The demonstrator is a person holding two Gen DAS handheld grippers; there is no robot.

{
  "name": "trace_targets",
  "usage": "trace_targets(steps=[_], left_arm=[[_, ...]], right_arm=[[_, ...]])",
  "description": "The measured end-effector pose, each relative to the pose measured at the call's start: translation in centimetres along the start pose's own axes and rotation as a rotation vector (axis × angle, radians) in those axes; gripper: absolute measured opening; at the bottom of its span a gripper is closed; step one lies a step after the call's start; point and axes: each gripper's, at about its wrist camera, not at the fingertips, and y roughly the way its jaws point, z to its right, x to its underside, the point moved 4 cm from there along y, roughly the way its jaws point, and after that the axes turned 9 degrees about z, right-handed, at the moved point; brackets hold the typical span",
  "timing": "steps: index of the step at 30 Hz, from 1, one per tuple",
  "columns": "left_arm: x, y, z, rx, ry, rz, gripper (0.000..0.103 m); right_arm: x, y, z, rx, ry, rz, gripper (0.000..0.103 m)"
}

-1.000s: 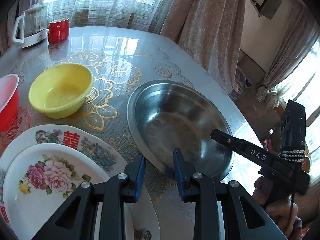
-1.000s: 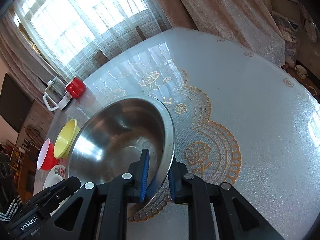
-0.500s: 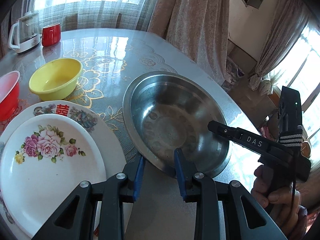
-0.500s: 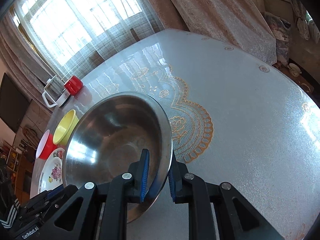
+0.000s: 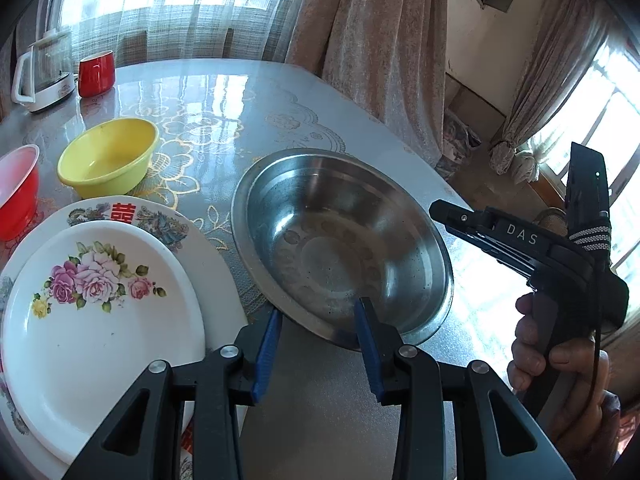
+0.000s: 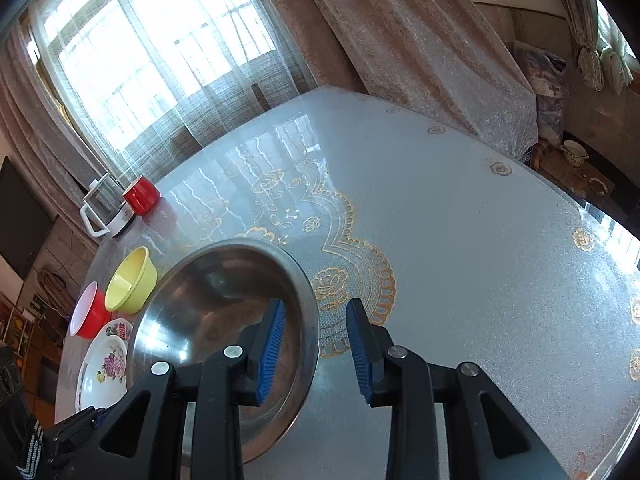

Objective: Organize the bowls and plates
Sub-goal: 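Slide the steel bowl with the right gripper toward the plate stack and release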

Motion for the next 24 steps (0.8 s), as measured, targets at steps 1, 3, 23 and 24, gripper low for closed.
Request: trace_targets(steps=[1,3,23,24], left_arm=[[0.0,-0.1,0.1,0.003,0.004,0.001,0.038],[-0.1,-0.1,0.1,0.004,0.016,0.005,0.039],[-2.6,-2.6,-1.7,-0.037,0.028,0.091,0.065],[-2.9,-3.1,-2.3,-0.051,0.022,0.101,0.064]], right_arm=[[-0.3,-0.3,-0.1,0.002,-0.001,0.016,0.032],[-1.0,-0.8,-0.5,0.003,-0.011,0.050,0.032],[-0.7,-0.5,-1.7,-0.015,-0.049,0.037,0.033],[-0.8,-0.6,-1.7,-0.017,-0.049,0.040,0.033]])
